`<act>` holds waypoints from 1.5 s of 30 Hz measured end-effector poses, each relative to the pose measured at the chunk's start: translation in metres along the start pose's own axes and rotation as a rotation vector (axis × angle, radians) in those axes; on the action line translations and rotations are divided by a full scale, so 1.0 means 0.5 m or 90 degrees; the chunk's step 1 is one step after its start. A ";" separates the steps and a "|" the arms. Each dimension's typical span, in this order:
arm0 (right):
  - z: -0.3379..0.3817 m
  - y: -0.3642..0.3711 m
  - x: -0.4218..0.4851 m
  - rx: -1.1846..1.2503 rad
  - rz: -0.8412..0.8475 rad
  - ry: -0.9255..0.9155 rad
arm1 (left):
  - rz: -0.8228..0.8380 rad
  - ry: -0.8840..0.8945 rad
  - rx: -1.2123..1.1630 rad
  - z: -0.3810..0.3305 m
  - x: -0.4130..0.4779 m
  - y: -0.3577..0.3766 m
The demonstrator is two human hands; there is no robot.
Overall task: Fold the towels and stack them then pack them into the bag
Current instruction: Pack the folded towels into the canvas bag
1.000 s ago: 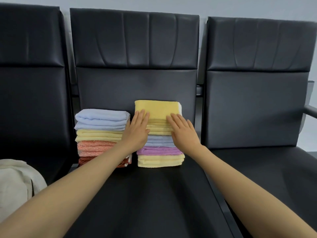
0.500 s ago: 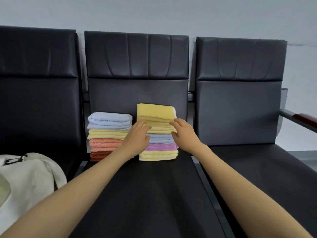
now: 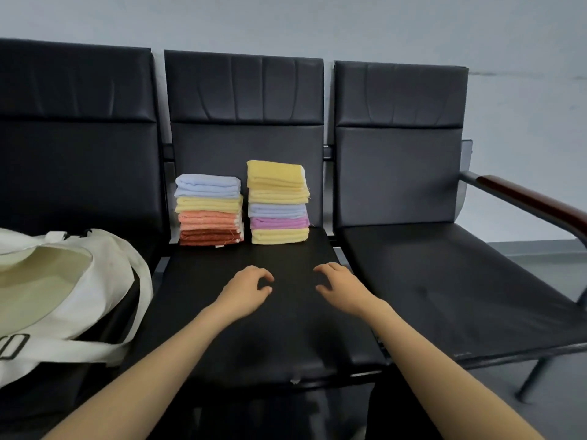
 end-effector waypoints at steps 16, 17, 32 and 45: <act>-0.039 0.068 0.056 0.039 0.054 0.011 | 0.046 -0.076 0.004 0.033 0.012 0.043; -0.038 0.067 0.071 0.040 0.054 0.011 | 0.043 -0.078 0.005 0.038 0.026 0.035; 0.017 -0.057 0.488 0.163 -0.143 -0.001 | -0.022 -0.130 -0.186 0.079 0.411 -0.128; -0.043 -0.044 0.635 0.378 -0.169 0.007 | 0.056 -0.319 -0.647 0.124 0.624 -0.126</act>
Point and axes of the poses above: each hand's wrist, its own x-axis towards the middle knuckle, its own y-axis out of the palm, z = x × y, the point moved 1 cm from there along x, towards the middle knuckle, and after that the axes turned 10 degrees about x, right-handed, at the moved point
